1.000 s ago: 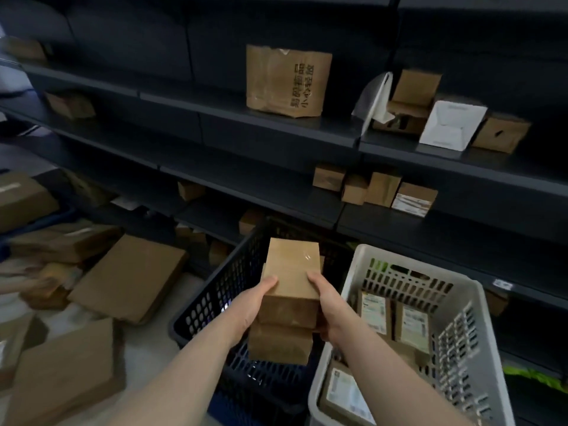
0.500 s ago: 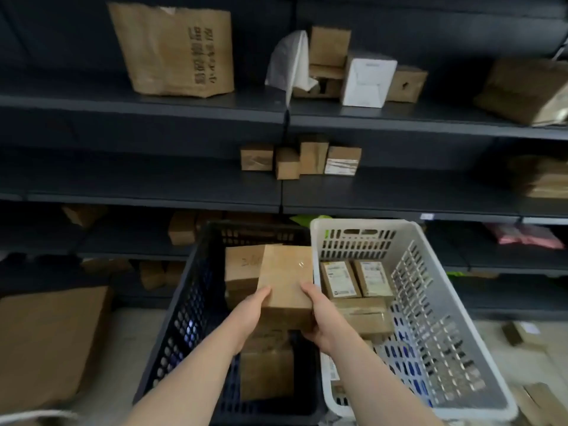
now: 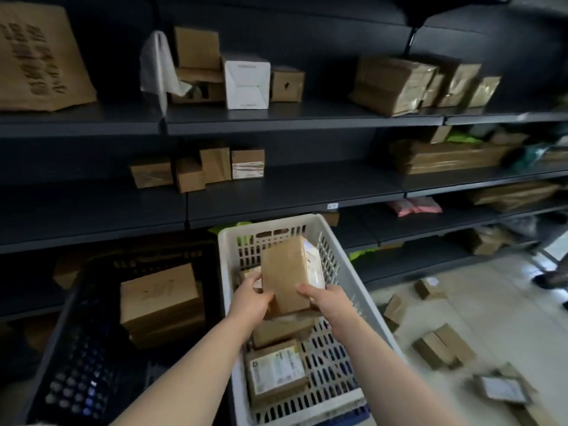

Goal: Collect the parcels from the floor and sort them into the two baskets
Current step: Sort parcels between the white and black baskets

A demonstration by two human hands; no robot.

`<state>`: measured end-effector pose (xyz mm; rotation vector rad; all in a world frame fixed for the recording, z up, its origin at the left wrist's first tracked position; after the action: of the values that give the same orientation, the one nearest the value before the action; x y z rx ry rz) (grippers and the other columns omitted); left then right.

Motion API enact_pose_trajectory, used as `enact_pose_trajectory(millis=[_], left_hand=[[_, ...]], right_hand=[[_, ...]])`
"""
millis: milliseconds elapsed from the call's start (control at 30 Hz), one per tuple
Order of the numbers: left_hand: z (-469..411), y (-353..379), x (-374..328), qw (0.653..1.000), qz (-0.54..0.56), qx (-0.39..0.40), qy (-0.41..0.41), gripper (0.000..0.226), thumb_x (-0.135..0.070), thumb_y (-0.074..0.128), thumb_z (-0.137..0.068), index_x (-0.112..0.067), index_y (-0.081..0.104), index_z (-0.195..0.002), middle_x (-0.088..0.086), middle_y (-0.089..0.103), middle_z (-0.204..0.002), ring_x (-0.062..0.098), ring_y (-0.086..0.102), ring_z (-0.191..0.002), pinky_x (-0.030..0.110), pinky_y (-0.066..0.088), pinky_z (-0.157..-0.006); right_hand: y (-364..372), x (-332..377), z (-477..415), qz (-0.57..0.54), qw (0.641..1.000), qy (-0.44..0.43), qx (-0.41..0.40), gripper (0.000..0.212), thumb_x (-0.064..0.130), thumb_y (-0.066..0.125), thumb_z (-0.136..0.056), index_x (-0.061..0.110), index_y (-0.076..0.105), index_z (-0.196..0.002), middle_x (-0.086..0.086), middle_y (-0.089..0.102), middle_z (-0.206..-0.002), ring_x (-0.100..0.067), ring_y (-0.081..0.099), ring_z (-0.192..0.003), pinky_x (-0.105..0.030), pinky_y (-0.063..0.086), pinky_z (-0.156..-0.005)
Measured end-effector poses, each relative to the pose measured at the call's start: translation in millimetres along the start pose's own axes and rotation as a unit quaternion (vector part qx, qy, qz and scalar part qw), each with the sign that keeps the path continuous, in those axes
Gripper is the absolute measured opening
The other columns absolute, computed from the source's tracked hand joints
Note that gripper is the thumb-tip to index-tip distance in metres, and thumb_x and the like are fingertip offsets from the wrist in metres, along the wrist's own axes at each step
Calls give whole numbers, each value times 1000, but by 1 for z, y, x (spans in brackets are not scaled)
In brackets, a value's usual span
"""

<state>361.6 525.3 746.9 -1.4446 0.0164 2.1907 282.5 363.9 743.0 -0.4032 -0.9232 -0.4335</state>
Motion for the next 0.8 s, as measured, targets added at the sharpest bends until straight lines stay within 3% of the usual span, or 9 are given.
enact_pose_trajectory(millis=[67, 133, 233, 300, 433, 533, 633, 733, 800], left_hand=[[-8, 29, -1, 1000, 3, 10, -26, 51, -22, 57, -95, -23, 41, -144, 7, 67, -112, 22, 64, -89, 30, 51, -75], [-17, 61, 4, 998, 11, 27, -59, 46, -39, 52, -95, -24, 47, -138, 6, 63, -126, 24, 62, -104, 33, 51, -91], [-29, 104, 21, 992, 26, 62, -105, 48, -52, 41, -96, -23, 56, -132, 5, 63, -126, 26, 60, -111, 43, 47, -101], [-28, 129, 30, 985, 62, 88, -134, 44, -49, 35, -99, -24, 63, -121, 5, 68, -119, 25, 64, -105, 44, 50, -97], [-18, 158, 39, 977, 93, 105, -163, 36, -37, 32, -104, -22, 65, -106, 6, 72, -106, 25, 68, -95, 41, 54, -88], [-13, 164, 51, 976, 65, 109, -176, 39, -41, 32, -104, -23, 67, -104, 4, 74, -99, 25, 67, -96, 44, 52, -92], [-11, 163, 60, 977, 32, 102, -183, 42, -45, 32, -102, -23, 68, -101, 2, 73, -97, 22, 64, -94, 43, 50, -95], [-11, 160, 57, 982, -22, 103, -156, 31, -32, 34, -104, -23, 61, -92, 0, 66, -94, 10, 55, -77, 27, 43, -69], [-10, 157, 50, 985, -45, 101, -134, 30, -28, 36, -103, -20, 62, -90, 2, 66, -89, 9, 52, -70, 26, 38, -61]], right_hand=[[-24, 3, -9, 40, 999, -10, 0, 85, 38, 89, -57, 3, 50, -123, -11, 68, -109, -23, 70, -92, -33, 60, -70], [-46, 3, -18, 84, 996, -7, 4, 87, 41, 90, -58, 6, 44, -122, -7, 64, -111, -21, 67, -95, -31, 59, -72], [-70, -4, -31, 127, 992, -3, 6, 71, 36, 89, -65, 14, 38, -109, 0, 58, -100, -18, 62, -95, -31, 57, -77], [-82, -13, -42, 170, 985, -1, 8, 63, 30, 89, -66, 14, 41, -105, 0, 60, -101, -18, 63, -96, -35, 58, -82], [-97, -34, -56, 258, 966, 13, 14, 65, 15, 83, -73, 11, 38, -120, -4, 57, -113, -18, 57, -102, -31, 54, -85], [-102, -51, -62, 276, 960, 39, 34, 65, 10, 80, -75, 10, 40, -126, -7, 60, -122, -20, 61, -105, -23, 55, -70], [-99, -64, -66, 293, 953, 52, 58, 50, 13, 76, -80, 10, 52, -125, -6, 66, -120, -20, 67, -102, -30, 59, -80], [-98, -68, -61, 296, 951, 54, 72, 47, 17, 69, -87, 8, 54, -131, -8, 63, -128, -21, 64, -109, -32, 55, -89], [-101, -66, -53, 277, 958, 41, 64, 56, 18, 66, -90, 8, 46, -141, -8, 57, -136, -22, 59, -115, -31, 50, -94]])
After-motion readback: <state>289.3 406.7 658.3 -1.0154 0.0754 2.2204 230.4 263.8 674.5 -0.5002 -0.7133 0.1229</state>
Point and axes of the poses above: each hand's wrist, its own z-axis away from the middle knuckle, its own y-axis out of the palm, x = y × z, the point moved 7 cm from there along -z, towards the middle knuckle
